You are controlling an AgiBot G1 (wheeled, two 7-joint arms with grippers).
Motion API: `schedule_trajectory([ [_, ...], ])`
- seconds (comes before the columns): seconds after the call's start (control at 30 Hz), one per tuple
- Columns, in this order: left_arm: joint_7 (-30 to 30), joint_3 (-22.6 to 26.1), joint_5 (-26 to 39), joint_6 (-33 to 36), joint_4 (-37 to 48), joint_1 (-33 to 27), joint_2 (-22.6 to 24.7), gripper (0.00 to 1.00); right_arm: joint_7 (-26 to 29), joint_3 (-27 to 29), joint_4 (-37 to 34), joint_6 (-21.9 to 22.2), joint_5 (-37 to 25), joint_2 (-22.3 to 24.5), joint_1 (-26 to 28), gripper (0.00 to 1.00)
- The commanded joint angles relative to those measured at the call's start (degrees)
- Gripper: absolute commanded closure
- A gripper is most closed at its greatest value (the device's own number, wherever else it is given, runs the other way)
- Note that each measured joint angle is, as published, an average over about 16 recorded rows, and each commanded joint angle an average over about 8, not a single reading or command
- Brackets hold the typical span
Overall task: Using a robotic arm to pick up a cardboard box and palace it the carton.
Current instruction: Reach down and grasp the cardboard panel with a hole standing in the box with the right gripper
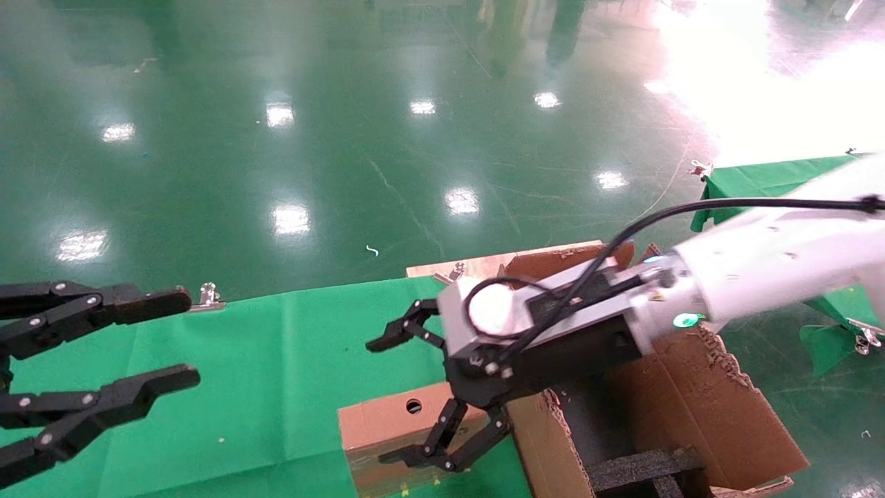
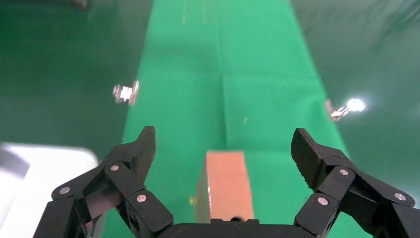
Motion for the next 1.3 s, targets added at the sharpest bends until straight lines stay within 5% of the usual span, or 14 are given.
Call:
schedule_trajectory([
  [0.03, 0.0, 0.0, 0.0, 0.0, 0.0, 0.0, 0.0, 1.0, -0.36, -2.8, -0.84, -0.06, -2.58, -1.3, 2.07, 0.0],
  [0.77, 0.01, 0.01, -0.01, 0.0, 0.0, 0.0, 0.0, 1.0, -5.16, -22.76, -9.84, 0.45, -16.81, -12.21, 14.55, 0.0],
  [0.8, 0.01, 0.01, -0.01, 0.0, 0.0, 0.0, 0.0, 0.95, -5.44, -23.33, -10.01, 0.51, -17.1, -12.53, 14.79, 0.0],
  [1.03, 0.01, 0.01, -0.01, -0.01, 0.01, 0.0, -0.01, 0.07, -7.18, -26.45, -10.96, 1.06, -18.87, -14.52, 15.79, 0.0],
  [1.1, 0.01, 0.01, 0.0, -0.01, 0.01, 0.0, -0.01, 0.0, -7.44, -26.92, -11.26, 1.24, -19.03, -14.87, 15.83, 0.16],
  [1.3, 0.01, 0.01, 0.0, -0.02, 0.02, 0.01, -0.01, 0.0, -7.62, -27.3, -11.69, 1.52, -19.04, -15.19, 15.75, 0.91],
])
